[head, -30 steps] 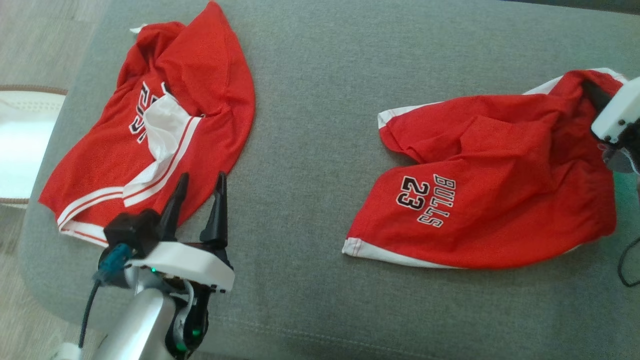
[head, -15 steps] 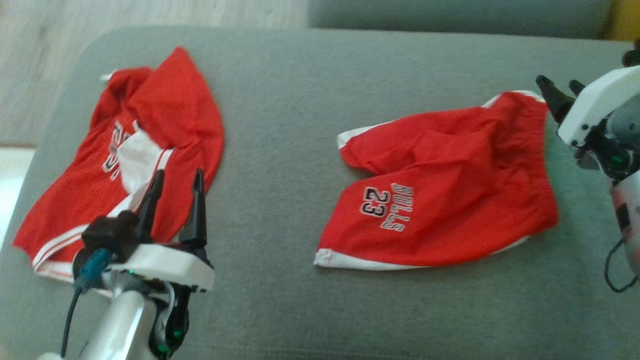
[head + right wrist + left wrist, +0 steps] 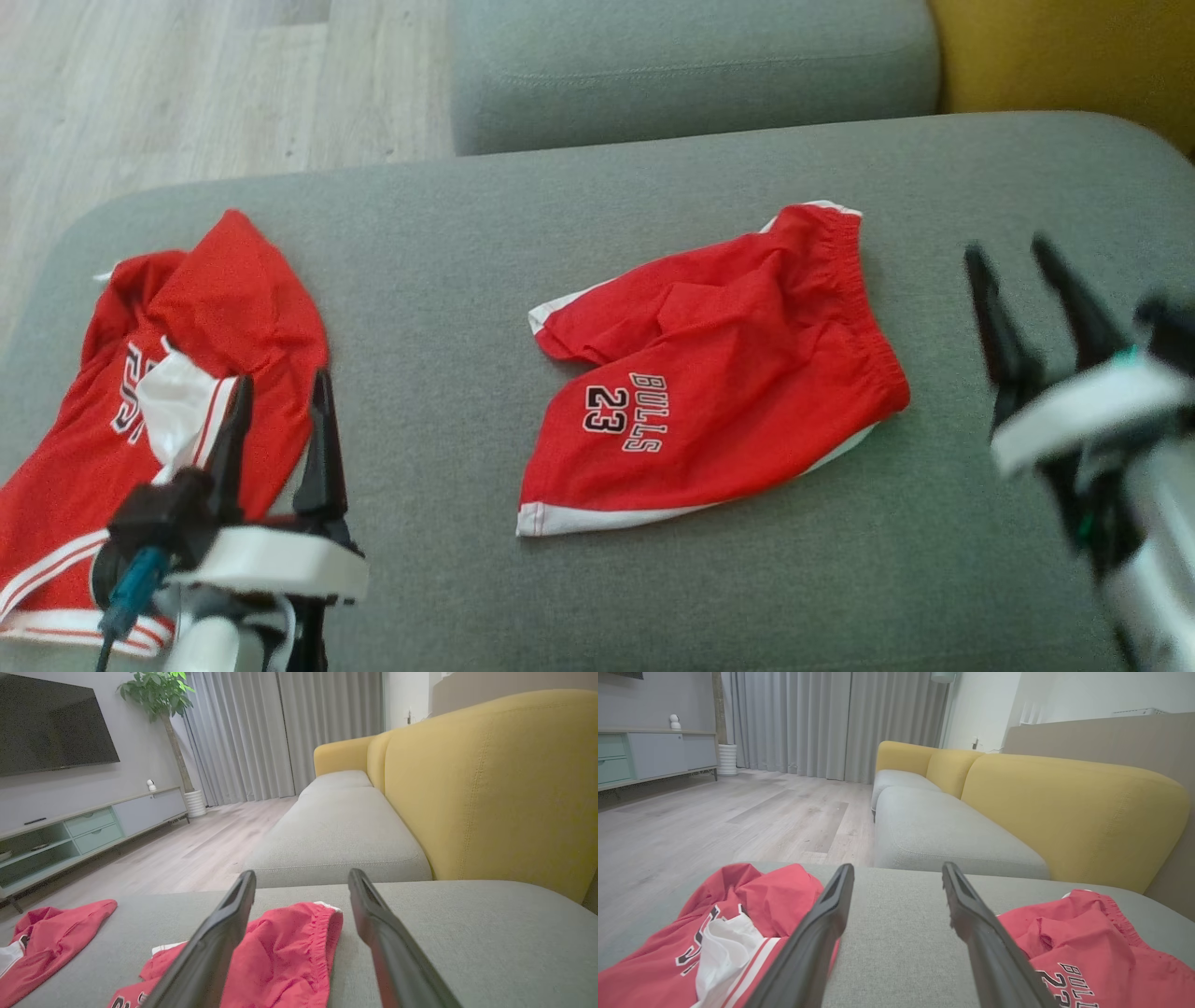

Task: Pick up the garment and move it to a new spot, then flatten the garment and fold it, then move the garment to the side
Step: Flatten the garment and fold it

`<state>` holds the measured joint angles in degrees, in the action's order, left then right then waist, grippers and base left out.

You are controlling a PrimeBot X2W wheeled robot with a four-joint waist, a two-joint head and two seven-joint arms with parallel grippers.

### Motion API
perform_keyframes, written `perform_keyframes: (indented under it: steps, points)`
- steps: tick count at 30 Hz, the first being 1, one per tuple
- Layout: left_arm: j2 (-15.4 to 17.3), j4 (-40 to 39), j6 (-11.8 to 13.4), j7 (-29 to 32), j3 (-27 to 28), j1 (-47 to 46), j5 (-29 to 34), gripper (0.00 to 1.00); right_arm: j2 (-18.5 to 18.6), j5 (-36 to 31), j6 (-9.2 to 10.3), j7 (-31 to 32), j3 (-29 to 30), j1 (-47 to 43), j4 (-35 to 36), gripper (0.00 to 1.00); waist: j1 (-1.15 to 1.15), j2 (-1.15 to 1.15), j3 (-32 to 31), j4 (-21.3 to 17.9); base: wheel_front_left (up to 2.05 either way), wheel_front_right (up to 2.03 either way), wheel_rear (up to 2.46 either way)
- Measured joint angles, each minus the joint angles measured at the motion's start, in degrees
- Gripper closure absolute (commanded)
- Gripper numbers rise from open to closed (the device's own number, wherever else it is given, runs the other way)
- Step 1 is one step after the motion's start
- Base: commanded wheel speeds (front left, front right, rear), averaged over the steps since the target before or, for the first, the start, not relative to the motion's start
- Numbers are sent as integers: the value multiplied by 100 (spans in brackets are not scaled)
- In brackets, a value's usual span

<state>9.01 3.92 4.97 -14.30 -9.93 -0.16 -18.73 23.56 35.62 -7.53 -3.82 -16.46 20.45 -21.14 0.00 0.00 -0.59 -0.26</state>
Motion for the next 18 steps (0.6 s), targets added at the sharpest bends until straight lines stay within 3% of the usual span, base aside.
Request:
perform_keyframes:
  steps: [2,6,10,18]
  points:
    - [-93,1,-55,0,132,171,111,0,-212,-388,0,-578,152,-755,363,0,0,0,-56,-58,0,0,0]
    - [-185,42,-153,0,260,336,255,0,-569,-979,0,-899,399,-1483,678,0,0,0,-88,-94,0,0,0]
    - [-245,169,-304,0,345,361,391,0,-769,-1225,0,-934,609,-1727,756,0,0,0,-83,-125,0,0,0]
    - [-401,274,-503,0,458,350,561,0,-833,-1326,0,-669,757,-1750,753,0,0,0,-61,-73,0,0,0]
